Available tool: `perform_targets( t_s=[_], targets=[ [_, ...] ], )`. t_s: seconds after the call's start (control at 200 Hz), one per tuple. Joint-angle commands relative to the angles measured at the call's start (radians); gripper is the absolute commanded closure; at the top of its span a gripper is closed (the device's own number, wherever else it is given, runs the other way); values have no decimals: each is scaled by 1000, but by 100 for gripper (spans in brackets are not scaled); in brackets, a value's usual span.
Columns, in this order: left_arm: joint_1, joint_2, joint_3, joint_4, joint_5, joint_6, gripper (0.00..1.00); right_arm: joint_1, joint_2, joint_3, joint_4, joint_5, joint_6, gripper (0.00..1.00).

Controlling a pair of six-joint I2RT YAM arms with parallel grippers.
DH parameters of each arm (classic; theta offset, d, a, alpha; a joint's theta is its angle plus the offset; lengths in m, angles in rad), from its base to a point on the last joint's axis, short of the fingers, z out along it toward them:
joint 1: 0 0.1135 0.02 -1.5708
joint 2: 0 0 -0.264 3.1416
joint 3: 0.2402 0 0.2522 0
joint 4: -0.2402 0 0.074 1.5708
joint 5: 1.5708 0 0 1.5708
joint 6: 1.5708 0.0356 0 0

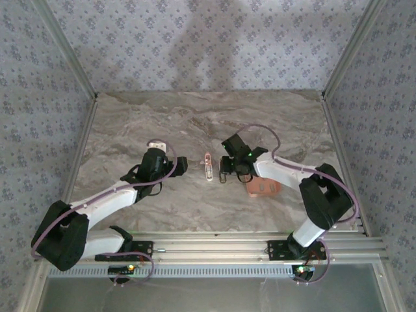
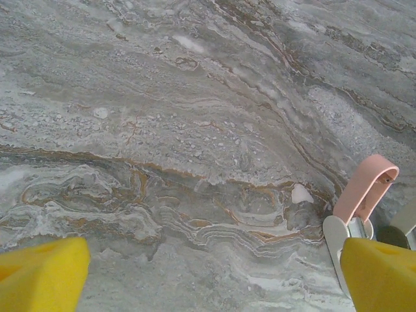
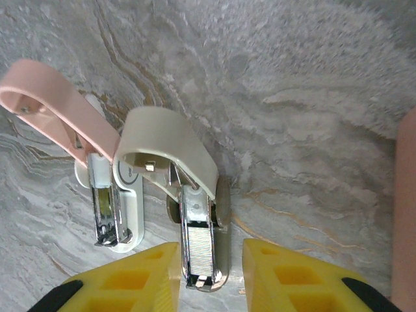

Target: Load the staples into the stapler

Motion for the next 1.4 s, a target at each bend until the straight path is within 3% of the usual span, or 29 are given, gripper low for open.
perform_targets(
  t_s=[0.0, 0.57, 1.399],
  targets=[
    [5, -8, 4, 12, 12, 16, 1, -10, 35, -3, 11, -57, 11, 70],
    [4, -4, 5, 7, 14, 13, 1, -22, 105, -5, 11, -58, 20, 79],
    [3, -42, -16, 25, 57, 3, 2, -2, 90, -36, 25, -8, 51, 80]
  ],
)
